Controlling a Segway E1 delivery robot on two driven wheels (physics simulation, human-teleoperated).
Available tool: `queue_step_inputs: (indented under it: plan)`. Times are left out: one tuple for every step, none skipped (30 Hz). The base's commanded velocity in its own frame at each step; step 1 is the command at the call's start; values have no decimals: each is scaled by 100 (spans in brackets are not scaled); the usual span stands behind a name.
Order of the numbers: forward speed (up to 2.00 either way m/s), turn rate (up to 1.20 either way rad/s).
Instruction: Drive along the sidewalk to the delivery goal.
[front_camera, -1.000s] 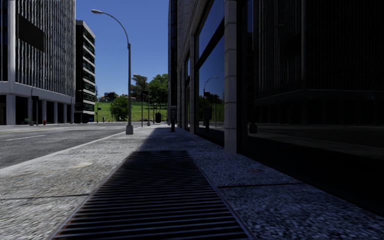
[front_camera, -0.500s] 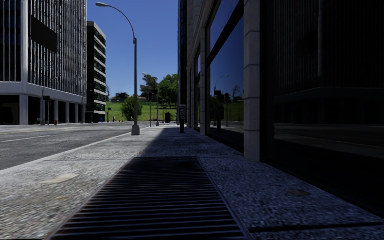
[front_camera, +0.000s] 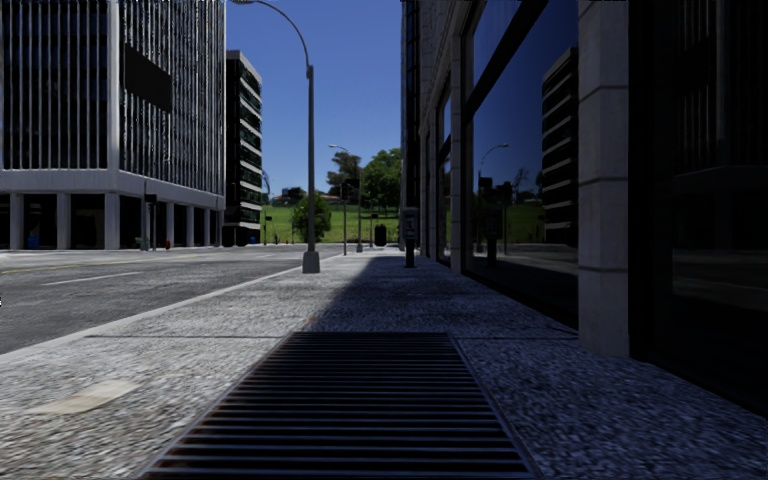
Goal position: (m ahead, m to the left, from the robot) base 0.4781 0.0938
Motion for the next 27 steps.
queue_step_inputs:
  plan:
    - [172, 34]
    - [172, 33]
    - [172, 33]
    - [172, 42]
    - [172, 66]
    - [172, 66]
    - [172, 87]
    - [172, 120]
    - [172, 120]
    - [172, 82]
    - [172, 60]
    - [172, 49]
    - [172, 35]
    - [172, 28]
    - [172, 27]
    - [172, 26]
    - [172, 26]
    - [172, 26]
    - [172, 26]
    - [172, 26]
    - [172, 26]
    - [172, 26]
    - [172, 26]
    - [172, 25]
    - [172, 8]
    - [167, 0]
    - [156, 0]
